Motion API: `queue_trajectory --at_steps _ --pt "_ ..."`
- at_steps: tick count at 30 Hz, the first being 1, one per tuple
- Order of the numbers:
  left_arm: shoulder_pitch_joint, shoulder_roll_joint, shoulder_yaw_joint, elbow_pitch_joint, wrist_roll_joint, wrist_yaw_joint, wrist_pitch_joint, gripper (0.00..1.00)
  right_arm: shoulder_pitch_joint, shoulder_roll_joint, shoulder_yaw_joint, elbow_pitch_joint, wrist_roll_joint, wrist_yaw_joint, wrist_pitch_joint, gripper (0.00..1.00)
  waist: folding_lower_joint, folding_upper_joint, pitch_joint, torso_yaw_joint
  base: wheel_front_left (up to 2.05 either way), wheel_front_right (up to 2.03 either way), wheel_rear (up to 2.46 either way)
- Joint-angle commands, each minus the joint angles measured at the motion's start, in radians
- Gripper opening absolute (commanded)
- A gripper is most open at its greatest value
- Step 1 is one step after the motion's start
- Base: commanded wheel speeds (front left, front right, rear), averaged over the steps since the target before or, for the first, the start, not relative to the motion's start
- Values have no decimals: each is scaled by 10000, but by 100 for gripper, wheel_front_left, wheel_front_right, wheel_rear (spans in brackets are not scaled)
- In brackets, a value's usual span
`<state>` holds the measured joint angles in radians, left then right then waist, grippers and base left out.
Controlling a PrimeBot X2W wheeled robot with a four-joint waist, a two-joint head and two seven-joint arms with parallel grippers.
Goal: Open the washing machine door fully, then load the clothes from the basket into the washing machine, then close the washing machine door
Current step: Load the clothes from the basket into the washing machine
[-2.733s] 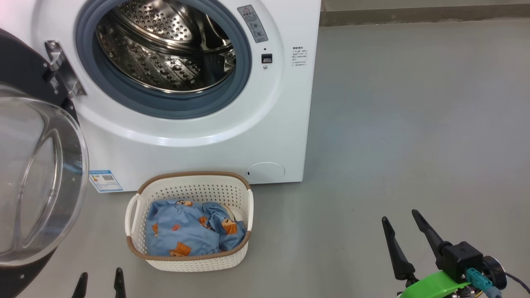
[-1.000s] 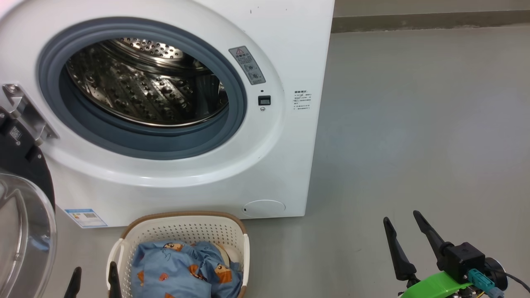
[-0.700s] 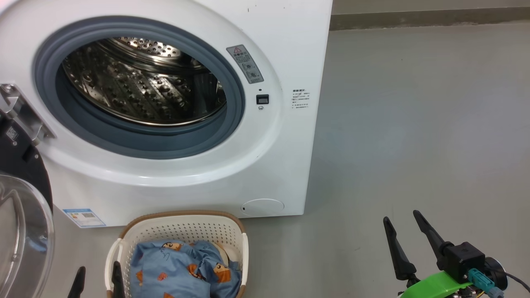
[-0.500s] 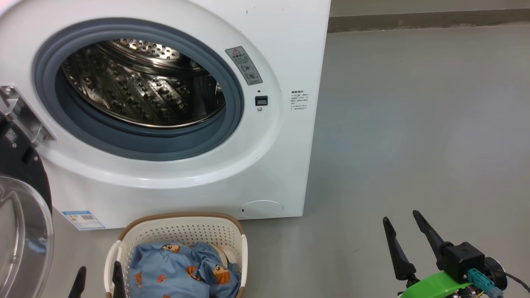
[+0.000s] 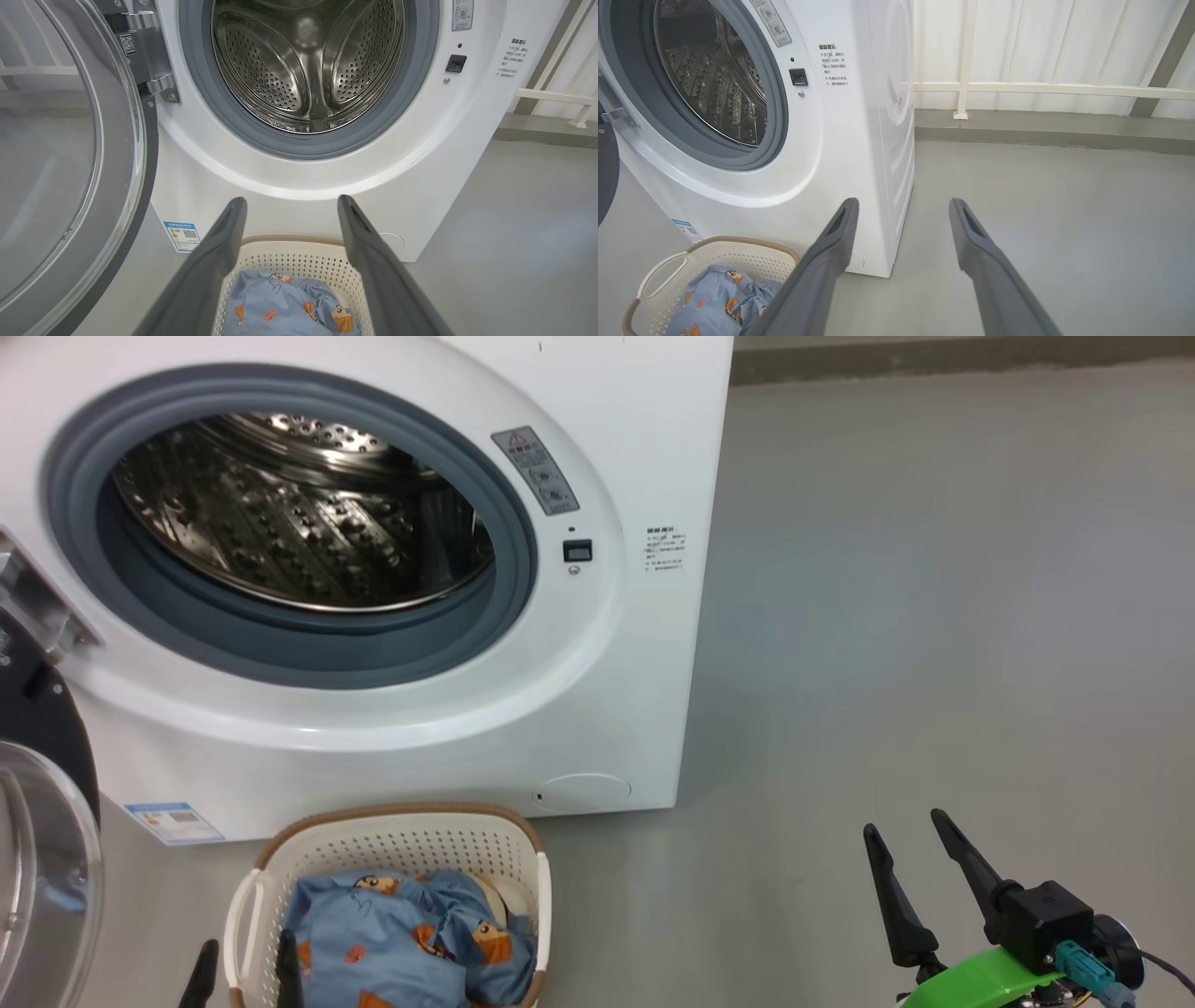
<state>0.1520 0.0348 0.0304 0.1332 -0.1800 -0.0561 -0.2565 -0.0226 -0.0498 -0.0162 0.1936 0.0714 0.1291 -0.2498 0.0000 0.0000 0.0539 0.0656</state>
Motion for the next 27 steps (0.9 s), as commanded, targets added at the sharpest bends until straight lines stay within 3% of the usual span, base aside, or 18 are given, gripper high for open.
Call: queue_trajectory --at_steps 1,27 --pt "-398 154 245 -92 -115 33 -53 100 -385 -5 211 -293 106 16 -120 100 0 0 184 -28 0 0 0" --pt "-2662 154 -509 1514 -824 -72 -53 100 -1248 -126 79 -691 48 16 -120 100 0 0 2908 -286 0 0 0"
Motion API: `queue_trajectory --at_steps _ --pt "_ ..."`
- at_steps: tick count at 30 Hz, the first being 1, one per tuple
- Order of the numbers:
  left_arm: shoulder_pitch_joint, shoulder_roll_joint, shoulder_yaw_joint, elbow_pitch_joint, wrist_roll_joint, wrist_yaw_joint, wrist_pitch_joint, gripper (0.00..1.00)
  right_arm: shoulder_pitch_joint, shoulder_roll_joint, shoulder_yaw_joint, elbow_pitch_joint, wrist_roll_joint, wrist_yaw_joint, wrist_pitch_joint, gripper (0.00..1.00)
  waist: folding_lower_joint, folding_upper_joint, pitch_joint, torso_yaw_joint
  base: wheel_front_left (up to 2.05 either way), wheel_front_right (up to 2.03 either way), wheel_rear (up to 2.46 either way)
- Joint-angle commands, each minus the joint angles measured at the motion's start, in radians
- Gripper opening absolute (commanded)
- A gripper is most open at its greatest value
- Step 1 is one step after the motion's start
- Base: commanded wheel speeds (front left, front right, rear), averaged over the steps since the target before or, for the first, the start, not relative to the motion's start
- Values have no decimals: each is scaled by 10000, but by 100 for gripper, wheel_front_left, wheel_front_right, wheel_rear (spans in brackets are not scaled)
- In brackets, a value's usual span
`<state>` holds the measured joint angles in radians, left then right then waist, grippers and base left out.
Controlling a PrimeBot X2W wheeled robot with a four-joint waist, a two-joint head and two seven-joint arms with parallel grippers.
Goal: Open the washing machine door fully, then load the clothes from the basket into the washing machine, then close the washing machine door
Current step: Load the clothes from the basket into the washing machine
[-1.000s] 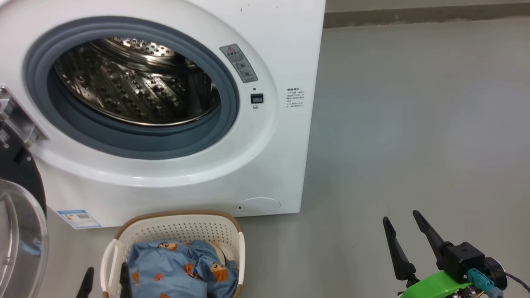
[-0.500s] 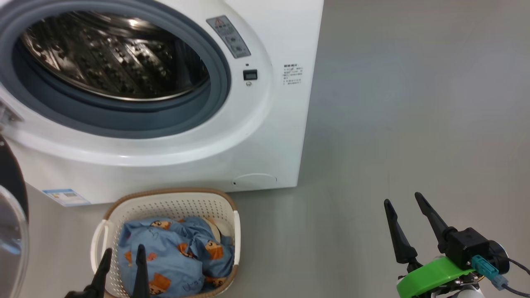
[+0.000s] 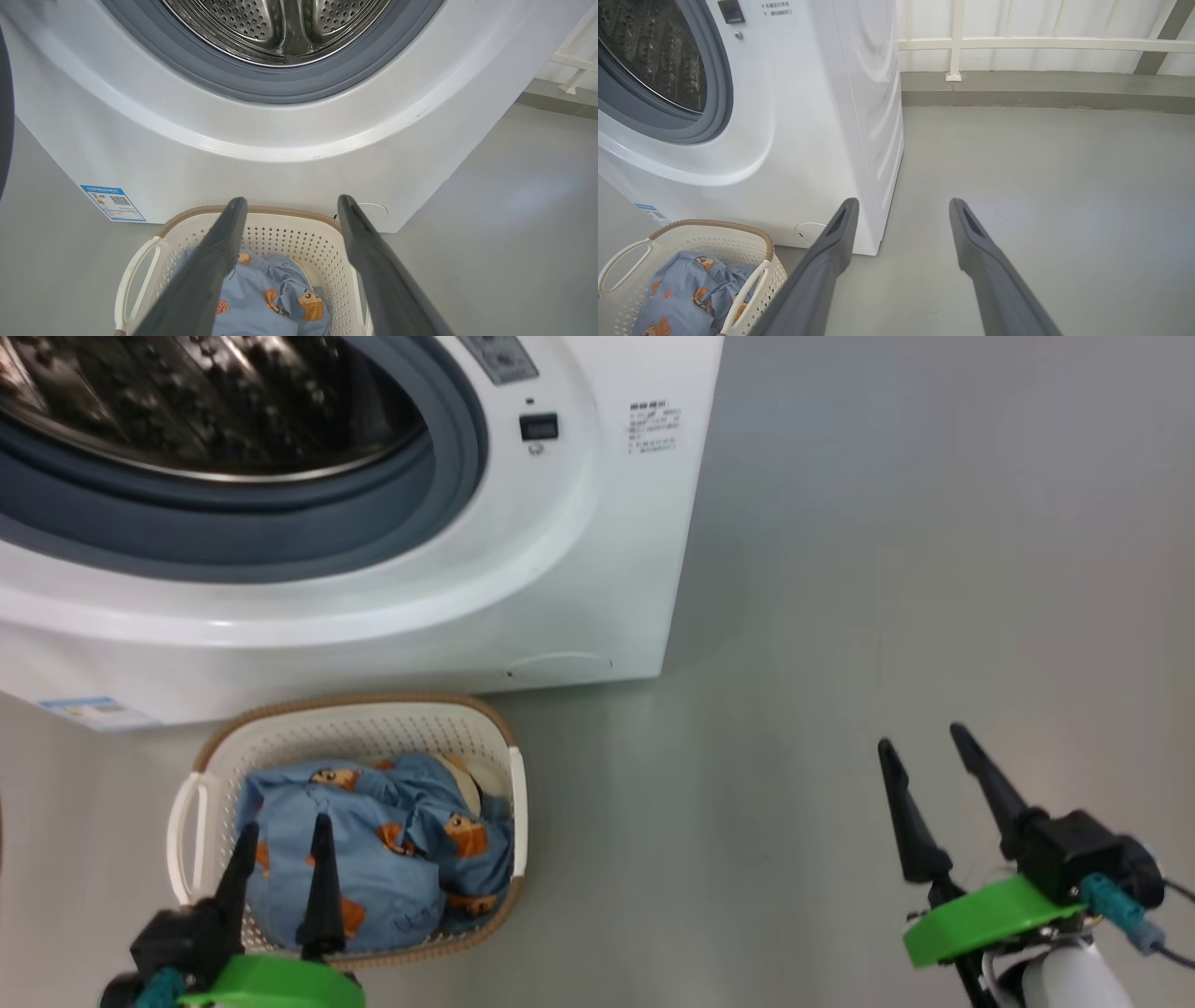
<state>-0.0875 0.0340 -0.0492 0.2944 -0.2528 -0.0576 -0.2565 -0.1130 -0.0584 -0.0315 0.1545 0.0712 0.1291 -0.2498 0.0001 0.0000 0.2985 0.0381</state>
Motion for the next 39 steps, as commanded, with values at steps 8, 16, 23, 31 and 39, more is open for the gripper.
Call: queue_trajectory --at_steps 8,16,23,31,39 --pt "-1412 162 451 785 -206 -297 -53 100 -783 -98 125 -569 2 16 -120 100 -1 0 1624 -70 0 0 0" --pt "-2176 162 655 1729 -281 -429 -53 100 -1028 -83 148 -648 -3 16 -120 100 -1 0 2459 -218 0 0 0" --pt "-2714 162 700 2554 -336 -533 -53 100 -1156 -86 164 -661 -47 16 -120 100 -1 0 3041 -222 0 0 0" --pt "-3437 162 724 3489 -324 -620 -53 100 -1262 -133 182 -776 -117 16 -120 100 -1 0 3836 -159 0 0 0" --pt "-4296 196 799 4474 -246 -681 -53 100 -1349 -166 93 -1036 -145 16 -120 100 -1 0 4682 -163 0 0 0"
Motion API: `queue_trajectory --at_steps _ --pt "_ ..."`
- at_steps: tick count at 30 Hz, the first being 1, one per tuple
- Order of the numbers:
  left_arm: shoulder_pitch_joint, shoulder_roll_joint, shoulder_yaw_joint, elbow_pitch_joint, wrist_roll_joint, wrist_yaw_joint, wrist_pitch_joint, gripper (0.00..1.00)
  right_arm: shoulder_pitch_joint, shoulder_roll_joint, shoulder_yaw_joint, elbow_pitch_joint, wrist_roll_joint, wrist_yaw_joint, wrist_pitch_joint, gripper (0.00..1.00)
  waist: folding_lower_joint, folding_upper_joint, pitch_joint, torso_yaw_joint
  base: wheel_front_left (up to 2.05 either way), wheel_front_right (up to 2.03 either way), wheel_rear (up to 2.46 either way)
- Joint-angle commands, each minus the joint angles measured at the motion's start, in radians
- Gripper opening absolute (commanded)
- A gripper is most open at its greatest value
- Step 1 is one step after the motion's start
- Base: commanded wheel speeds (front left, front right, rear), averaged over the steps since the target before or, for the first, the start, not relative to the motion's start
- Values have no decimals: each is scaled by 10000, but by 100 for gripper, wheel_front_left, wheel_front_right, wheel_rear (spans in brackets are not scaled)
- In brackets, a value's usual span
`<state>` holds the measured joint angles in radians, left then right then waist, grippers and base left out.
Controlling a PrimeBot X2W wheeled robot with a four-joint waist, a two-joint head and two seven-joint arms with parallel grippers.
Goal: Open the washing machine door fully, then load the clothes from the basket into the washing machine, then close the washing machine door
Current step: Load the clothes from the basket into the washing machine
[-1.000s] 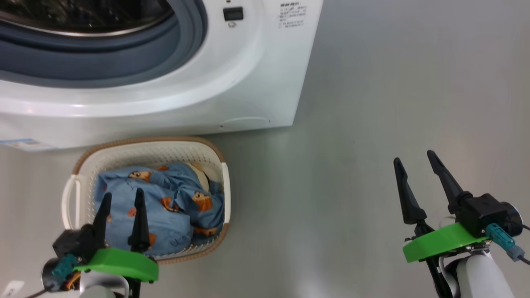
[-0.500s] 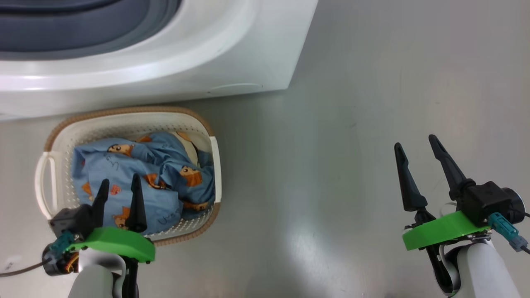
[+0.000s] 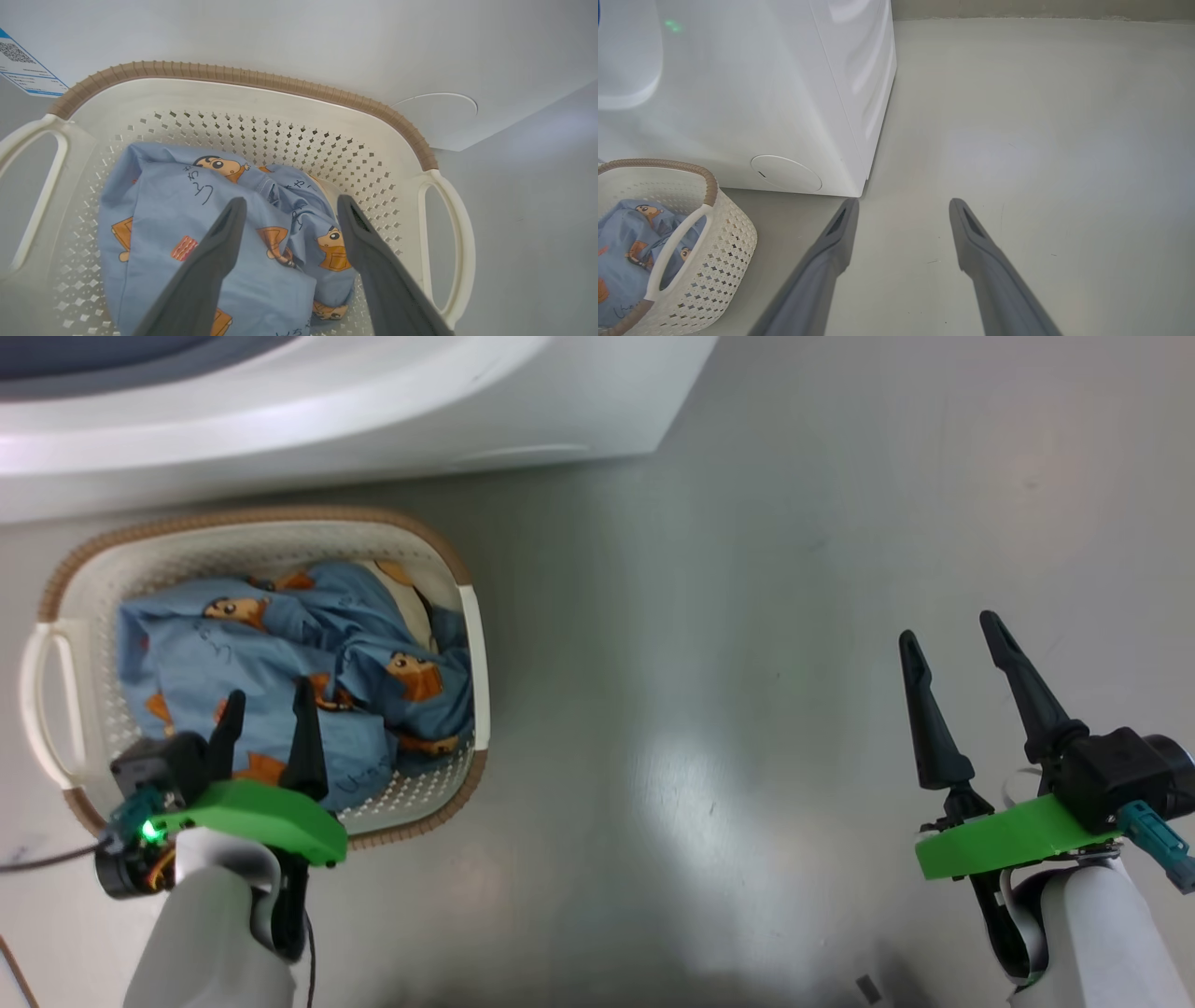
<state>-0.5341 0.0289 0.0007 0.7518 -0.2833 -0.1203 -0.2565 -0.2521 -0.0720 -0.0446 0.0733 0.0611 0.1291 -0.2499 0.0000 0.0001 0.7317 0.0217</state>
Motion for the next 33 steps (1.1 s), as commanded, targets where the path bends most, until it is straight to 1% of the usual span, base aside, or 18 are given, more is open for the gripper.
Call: queue_trajectory --at_steps 1,10,18,24,33 --pt "16 293 295 111 85 -61 -53 100 20 -26 225 -262 -37 16 -118 100 0 -1 466 -13 0 0 0" --pt "-1241 630 362 2025 -21 -88 -53 100 -10 -3 127 -472 -53 16 -118 100 0 -1 1208 -118 0 0 0" --pt "-2042 807 429 3441 -208 -94 -53 100 24 9 90 -597 -42 16 -118 100 0 -1 1462 -176 0 0 0" --pt "-2730 1094 301 4466 -164 -27 160 100 -2 -8 132 -675 5 16 -118 100 0 -1 1677 -338 0 0 0" --pt "-3594 1288 110 5068 -126 247 760 100 151 -22 -13 -898 68 16 -118 100 0 -1 2044 -527 0 0 0"
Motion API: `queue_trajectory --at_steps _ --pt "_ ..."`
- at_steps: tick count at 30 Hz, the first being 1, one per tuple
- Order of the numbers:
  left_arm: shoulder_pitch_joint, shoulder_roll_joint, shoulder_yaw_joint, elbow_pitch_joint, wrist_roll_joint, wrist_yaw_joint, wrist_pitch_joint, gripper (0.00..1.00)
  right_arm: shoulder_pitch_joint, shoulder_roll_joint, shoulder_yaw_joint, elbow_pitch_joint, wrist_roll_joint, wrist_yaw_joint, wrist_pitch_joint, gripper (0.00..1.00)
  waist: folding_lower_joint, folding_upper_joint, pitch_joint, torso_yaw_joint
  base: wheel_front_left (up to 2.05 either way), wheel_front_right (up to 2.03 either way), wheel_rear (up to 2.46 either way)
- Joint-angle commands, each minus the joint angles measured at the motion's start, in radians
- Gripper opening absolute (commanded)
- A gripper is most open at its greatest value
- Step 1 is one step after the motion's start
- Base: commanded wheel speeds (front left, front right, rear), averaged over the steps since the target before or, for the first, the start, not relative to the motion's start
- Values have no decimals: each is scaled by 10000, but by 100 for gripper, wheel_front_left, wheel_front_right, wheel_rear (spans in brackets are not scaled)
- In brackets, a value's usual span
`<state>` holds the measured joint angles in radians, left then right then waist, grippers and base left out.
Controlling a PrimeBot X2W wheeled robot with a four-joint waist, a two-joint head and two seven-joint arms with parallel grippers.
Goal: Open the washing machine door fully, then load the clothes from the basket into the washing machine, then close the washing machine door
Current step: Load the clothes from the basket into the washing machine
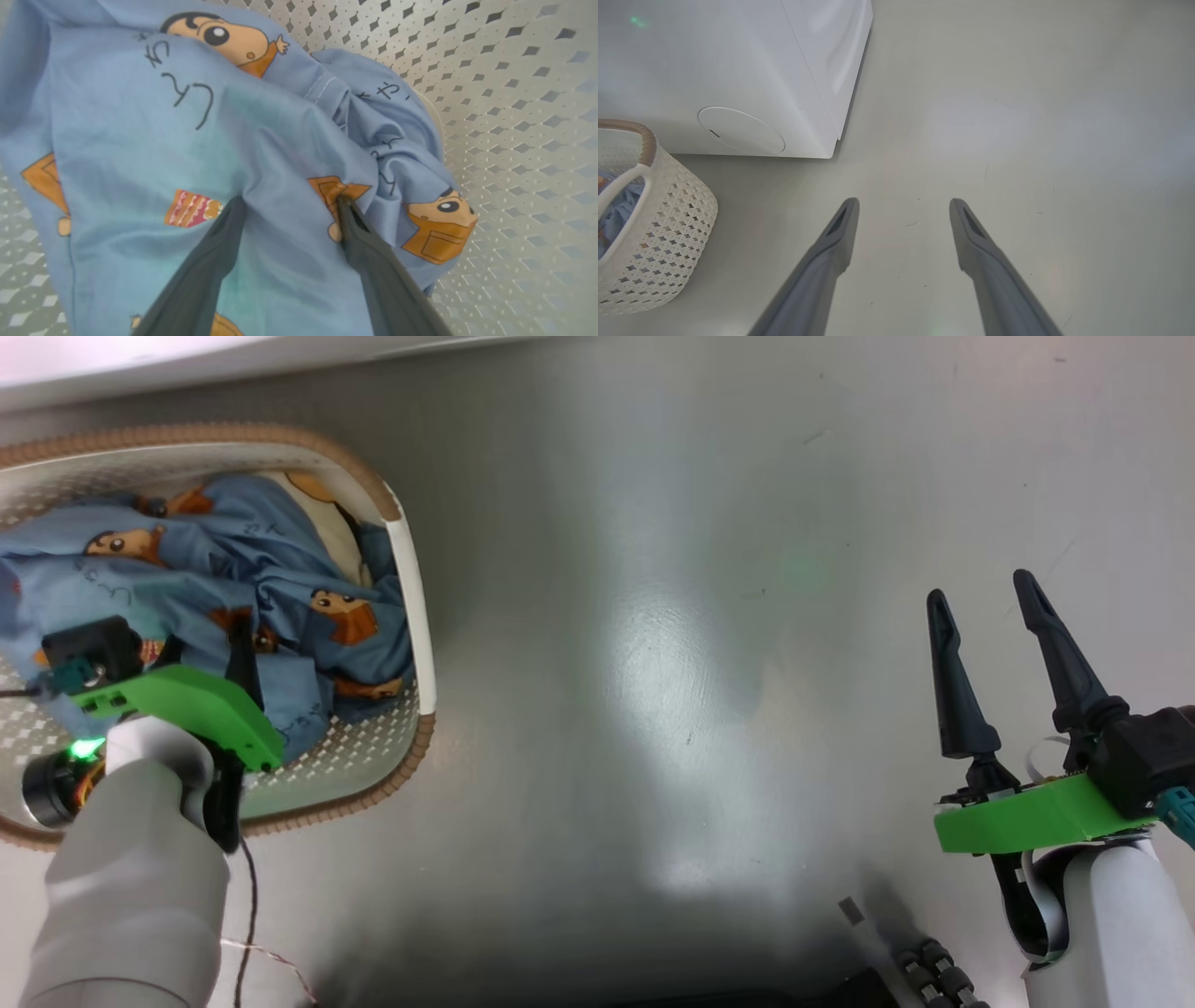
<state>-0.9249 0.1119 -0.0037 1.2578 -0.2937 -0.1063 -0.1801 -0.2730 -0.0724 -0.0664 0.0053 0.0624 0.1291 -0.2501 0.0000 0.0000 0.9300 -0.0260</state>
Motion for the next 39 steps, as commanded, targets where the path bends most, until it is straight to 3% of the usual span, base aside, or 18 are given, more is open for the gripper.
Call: queue_trajectory --at_steps 1,6,7,8,9,11,26,39 --pt "250 466 161 38 -47 142 30 100 372 -14 210 -251 49 16 -117 100 0 0 105 -72 0 0 0" --pt "-5 449 160 145 -154 217 178 100 436 17 166 -381 37 16 -117 100 0 0 300 -138 0 0 0" --pt "-45 446 148 161 -165 221 204 90 446 22 153 -401 40 16 -117 100 0 0 331 -144 0 0 0" --pt "-81 443 148 176 -186 236 222 49 450 23 138 -416 50 16 -117 100 0 0 356 -148 0 0 0" --pt "-81 443 148 176 -186 236 222 49 450 23 138 -416 50 16 -117 100 0 0 356 -148 0 0 0" --pt "-125 431 127 202 -219 217 269 0 452 28 113 -429 56 16 -117 100 0 0 374 -156 0 0 0" --pt "611 431 -105 93 -305 -17 -699 0 105 50 275 -34 162 16 -117 100 0 0 -863 22 0 0 0" --pt "3321 157 651 -3316 -234 3 -814 0 20 73 674 664 351 16 -117 100 0 0 -2877 162 0 0 0"
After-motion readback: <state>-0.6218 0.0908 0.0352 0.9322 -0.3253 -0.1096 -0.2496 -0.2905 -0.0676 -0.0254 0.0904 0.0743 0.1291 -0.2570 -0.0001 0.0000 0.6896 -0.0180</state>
